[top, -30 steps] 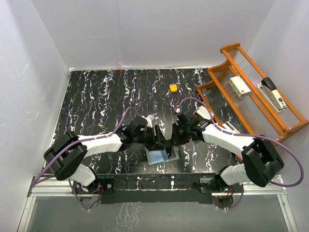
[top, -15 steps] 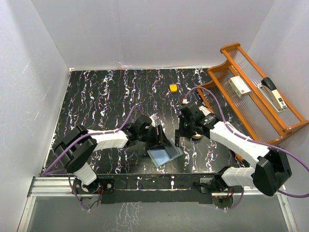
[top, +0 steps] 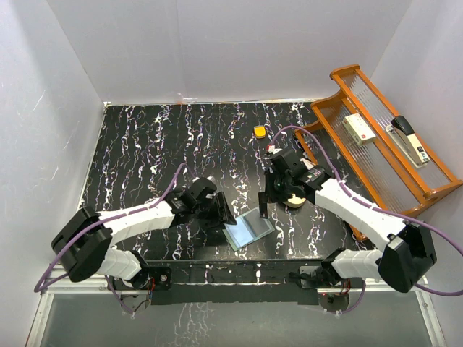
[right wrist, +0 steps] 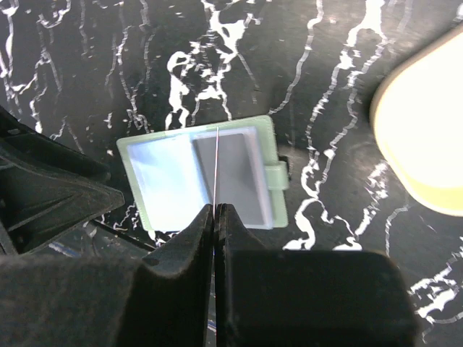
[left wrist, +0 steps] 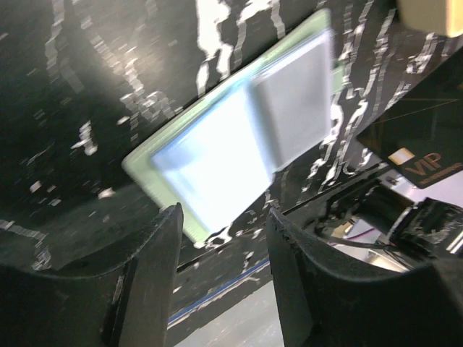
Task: Put the credit cards into the card holder
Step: Turn over the card slot in the card holder, then insert the credit card into the card holder.
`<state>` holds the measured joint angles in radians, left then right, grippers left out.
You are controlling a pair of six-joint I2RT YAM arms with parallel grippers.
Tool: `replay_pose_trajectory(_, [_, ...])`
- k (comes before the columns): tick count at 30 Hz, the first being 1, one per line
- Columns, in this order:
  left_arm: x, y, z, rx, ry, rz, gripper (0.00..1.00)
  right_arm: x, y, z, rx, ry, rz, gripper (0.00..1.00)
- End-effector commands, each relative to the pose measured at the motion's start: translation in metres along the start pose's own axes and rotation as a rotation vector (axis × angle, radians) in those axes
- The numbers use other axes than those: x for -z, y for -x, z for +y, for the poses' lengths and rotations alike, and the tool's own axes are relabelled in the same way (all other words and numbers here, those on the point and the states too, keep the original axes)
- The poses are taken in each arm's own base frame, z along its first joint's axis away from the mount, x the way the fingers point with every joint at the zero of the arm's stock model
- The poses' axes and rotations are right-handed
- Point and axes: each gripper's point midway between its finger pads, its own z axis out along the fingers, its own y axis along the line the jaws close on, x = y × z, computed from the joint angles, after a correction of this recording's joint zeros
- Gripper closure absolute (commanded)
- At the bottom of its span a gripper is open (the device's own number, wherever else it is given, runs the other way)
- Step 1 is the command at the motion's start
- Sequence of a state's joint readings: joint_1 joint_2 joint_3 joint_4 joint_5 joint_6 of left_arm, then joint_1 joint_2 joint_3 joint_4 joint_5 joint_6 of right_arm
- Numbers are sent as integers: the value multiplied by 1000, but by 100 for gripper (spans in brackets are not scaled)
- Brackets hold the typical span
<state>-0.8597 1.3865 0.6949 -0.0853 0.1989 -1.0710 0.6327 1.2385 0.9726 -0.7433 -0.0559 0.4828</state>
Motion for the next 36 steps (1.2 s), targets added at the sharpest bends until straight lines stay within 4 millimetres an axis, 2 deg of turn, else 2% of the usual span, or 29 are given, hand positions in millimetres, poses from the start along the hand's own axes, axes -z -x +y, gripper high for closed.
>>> replay_pose_trajectory(1, [13,-17,38,49,107,8,51,-7,11,34,90,187,-6,100])
replay_pose_trajectory(4, [12,-21,41,59,102,17,50,-18,1,38,120,232,40,100])
replay_pose_trajectory(8, [6,-25,45,73,103,38,54,-39,-14,25,149,201,115,100])
replay_pose_trajectory(11, [2,-26,44,74,99,51,56,-50,-28,24,159,221,179,100])
replay_pose_trajectory(16, [7,-15,46,81,116,40,59,-55,-47,31,127,297,244,100])
replay_pose_trajectory(21, [15,-5,48,103,91,39,61,-60,-59,40,36,350,262,100])
replay_pose_trajectory(26, [20,4,58,118,98,39,61,-70,-59,54,-89,389,241,100])
replay_pose_trajectory(31, [28,12,57,88,101,26,61,-75,-54,66,-147,438,219,100])
replay_pose_trajectory(33, [27,9,57,83,102,50,61,-74,-51,67,-124,437,222,100])
replay_pose_trajectory(36, [25,4,62,83,115,76,63,-70,-54,57,-80,378,251,100])
